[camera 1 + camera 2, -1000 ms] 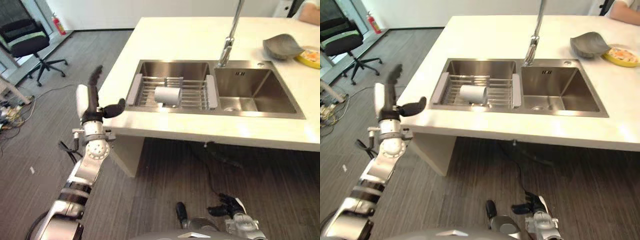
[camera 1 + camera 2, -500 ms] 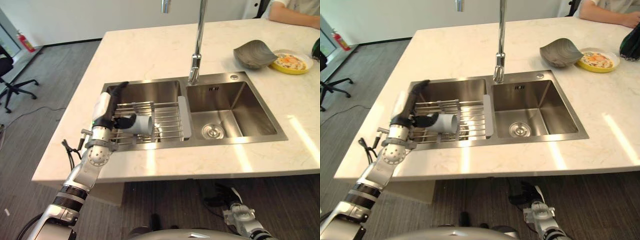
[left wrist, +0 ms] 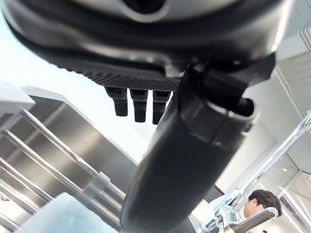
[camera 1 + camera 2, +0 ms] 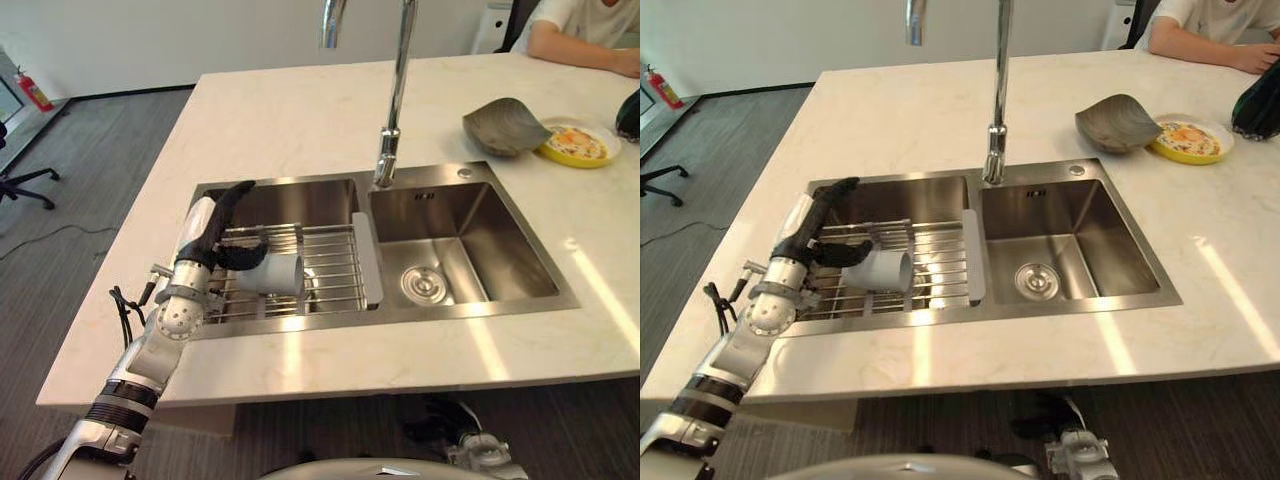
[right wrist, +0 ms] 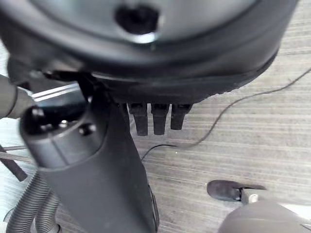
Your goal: Place the dishes in the dishwasher.
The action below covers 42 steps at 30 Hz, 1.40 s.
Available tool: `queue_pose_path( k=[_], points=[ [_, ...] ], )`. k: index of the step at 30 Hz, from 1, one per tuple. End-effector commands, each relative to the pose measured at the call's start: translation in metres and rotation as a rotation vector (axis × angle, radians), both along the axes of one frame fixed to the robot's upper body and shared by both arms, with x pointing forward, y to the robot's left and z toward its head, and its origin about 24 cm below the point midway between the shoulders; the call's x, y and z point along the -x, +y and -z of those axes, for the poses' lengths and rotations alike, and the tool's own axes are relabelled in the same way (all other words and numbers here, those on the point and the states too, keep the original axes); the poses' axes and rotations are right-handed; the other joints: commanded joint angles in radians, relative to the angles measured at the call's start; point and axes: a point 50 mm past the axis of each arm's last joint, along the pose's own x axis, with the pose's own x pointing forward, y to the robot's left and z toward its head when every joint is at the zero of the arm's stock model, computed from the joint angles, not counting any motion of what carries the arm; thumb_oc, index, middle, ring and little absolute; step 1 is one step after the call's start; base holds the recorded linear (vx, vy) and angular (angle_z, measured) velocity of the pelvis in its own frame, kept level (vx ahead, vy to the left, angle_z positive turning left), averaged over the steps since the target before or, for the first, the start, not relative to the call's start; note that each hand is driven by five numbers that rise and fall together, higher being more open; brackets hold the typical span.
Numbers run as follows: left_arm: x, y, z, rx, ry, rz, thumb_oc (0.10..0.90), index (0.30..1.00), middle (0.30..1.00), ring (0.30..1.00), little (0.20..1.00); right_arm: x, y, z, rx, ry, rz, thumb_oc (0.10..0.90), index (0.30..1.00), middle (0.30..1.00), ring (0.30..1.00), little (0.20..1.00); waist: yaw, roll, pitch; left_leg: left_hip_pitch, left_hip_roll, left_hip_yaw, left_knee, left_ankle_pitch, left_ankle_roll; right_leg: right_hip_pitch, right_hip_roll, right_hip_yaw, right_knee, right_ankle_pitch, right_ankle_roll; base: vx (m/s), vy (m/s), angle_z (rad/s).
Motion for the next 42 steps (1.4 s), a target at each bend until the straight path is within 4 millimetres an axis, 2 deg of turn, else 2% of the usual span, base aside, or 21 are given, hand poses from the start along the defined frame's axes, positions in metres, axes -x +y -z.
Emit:
queue_pose_path(
  k=[1,5,6,7,15,21,24,32,34,35,36,37,39,42],
  points=[
    [-0.001,0.007,-0.070,0.005,-0.292,0.046,0.800,0.900,0.900,0.900,0.900,-0.008,-0.001,-0.004,-0.002,-0.048,-0.011,0.800,0.900,0.900,0.900,0.900,0.022,0.000,-0.071,0.045,-0.003,0.074,0.011,-0.108,-0.024,-0.050,-0.071,0.024,0.018,-0.043,0.142,0.01,0.007,0.13],
    [0.001,0.009,-0.077,0.036,-0.250,0.123,0.800,0.900,0.900,0.900,0.900,-0.008,-0.003,-0.003,0.002,-0.036,-0.019,0.800,0.900,0.900,0.900,0.900,0.025,0.004,-0.070,0.046,-0.004,0.070,0.011,-0.109,-0.023,-0.048,-0.073,0.022,0.018,-0.040,0.144,0.00,0.003,0.02],
    [0.006,0.012,-0.090,-0.102,-0.197,0.193,0.800,0.900,0.900,0.900,0.900,-0.006,-0.005,-0.003,0.000,-0.023,-0.029,0.800,0.900,0.900,0.900,0.900,0.028,0.007,-0.071,0.045,-0.004,0.070,0.011,-0.110,-0.024,-0.048,-0.074,0.021,0.018,-0.039,0.147,0.00,0.008,0.07],
    [0.007,0.008,-0.097,-0.184,-0.195,0.230,0.800,0.900,0.900,0.900,0.900,-0.005,-0.003,-0.002,-0.006,-0.016,-0.036,0.800,0.900,0.900,0.900,0.900,0.028,0.008,-0.072,0.046,-0.004,0.070,0.011,-0.110,-0.025,-0.048,-0.075,0.020,0.018,-0.040,0.148,0.00,0.000,0.00],
    [0.009,-0.017,-0.104,-0.278,-0.189,0.372,0.800,0.900,0.900,0.900,0.900,-0.004,0.004,0.001,-0.019,0.009,-0.080,0.800,0.900,0.900,0.900,0.900,0.025,0.013,-0.068,0.053,-0.004,0.066,0.011,-0.115,-0.025,-0.041,-0.077,0.017,0.018,-0.046,0.150,0.00,-0.001,0.05],
    [0.004,-0.038,-0.103,-0.287,-0.190,0.441,0.800,0.900,0.900,0.900,0.900,-0.011,0.006,-0.001,-0.015,-0.010,-0.096,0.800,0.900,0.900,0.900,0.900,0.020,0.018,-0.063,0.052,-0.005,0.067,0.011,-0.115,-0.023,-0.041,-0.077,0.015,0.018,-0.045,0.151,0.00,0.000,0.00],
    [0.000,-0.055,-0.094,-0.305,-0.172,0.492,0.800,0.900,0.900,0.900,0.900,-0.010,0.009,-0.001,-0.013,-0.009,-0.105,0.800,0.900,0.900,0.900,0.900,0.014,0.021,-0.057,0.048,-0.005,0.073,0.011,-0.109,-0.023,-0.047,-0.078,0.020,0.018,-0.037,0.151,-0.04,-0.008,0.01],
    [-0.003,-0.067,-0.083,-0.293,-0.126,0.533,0.800,0.900,0.900,0.900,0.900,-0.005,0.009,0.002,-0.012,0.022,-0.112,0.800,0.900,0.900,0.900,0.900,0.004,0.024,-0.055,0.054,-0.005,0.076,0.011,-0.111,-0.021,-0.041,-0.077,0.023,0.018,-0.041,0.148,0.00,0.000,0.00],
    [-0.009,-0.068,-0.074,-0.306,-0.092,0.510,0.800,0.900,0.900,0.900,0.900,-0.001,0.008,0.003,-0.014,0.035,-0.103,0.800,0.900,0.900,0.900,0.900,-0.004,0.026,-0.054,0.056,-0.005,0.080,0.011,-0.111,-0.021,-0.040,-0.077,0.024,0.018,-0.041,0.147,0.00,0.000,0.00],
    [-0.013,-0.077,-0.070,-0.310,-0.071,0.543,0.800,0.900,0.900,0.900,0.900,-0.024,0.000,-0.002,0.021,0.034,-0.067,0.800,0.900,0.900,0.900,0.900,0.007,0.027,-0.061,0.057,-0.005,0.076,0.011,-0.112,-0.020,-0.039,-0.077,0.021,0.018,-0.043,0.148,0.00,0.000,0.00],
    [-0.017,-0.067,-0.067,-0.297,-0.069,0.475,0.800,0.900,0.900,0.900,0.900,0.017,-0.011,0.009,0.023,0.127,-0.058,0.800,0.900,0.900,0.900,0.900,0.000,0.026,-0.053,0.059,-0.005,0.076,0.011,-0.112,-0.021,-0.039,-0.076,0.024,0.018,-0.041,0.148,0.00,0.000,0.00],
    [-0.016,-0.065,-0.064,-0.294,-0.071,0.469,0.800,0.900,0.900,0.900,0.900,0.047,-0.024,0.012,0.031,0.191,-0.031,0.800,0.900,0.900,0.900,0.900,-0.017,0.026,-0.048,0.060,-0.006,0.081,0.011,-0.114,-0.021,-0.040,-0.077,0.028,0.018,-0.039,0.149,-0.03,-0.009,0.04],
    [-0.017,-0.058,-0.062,-0.330,-0.069,0.428,0.800,0.900,0.900,0.900,0.900,0.063,-0.032,0.014,0.040,0.232,0.007,0.800,0.900,0.900,0.900,0.900,-0.030,0.029,-0.040,0.060,-0.005,0.090,0.011,-0.116,-0.021,-0.045,-0.076,0.035,0.018,-0.035,0.150,-0.04,0.007,-0.06],
    [-0.017,-0.044,-0.052,-0.355,-0.032,0.353,0.800,0.900,0.900,0.900,0.900,0.065,-0.035,0.014,0.049,0.260,0.013,0.800,0.900,0.900,0.900,0.900,-0.037,0.036,-0.034,0.060,-0.005,0.104,0.011,-0.119,-0.020,-0.053,-0.074,0.049,0.018,-0.031,0.149,-0.03,0.018,-0.17]
  ],
)
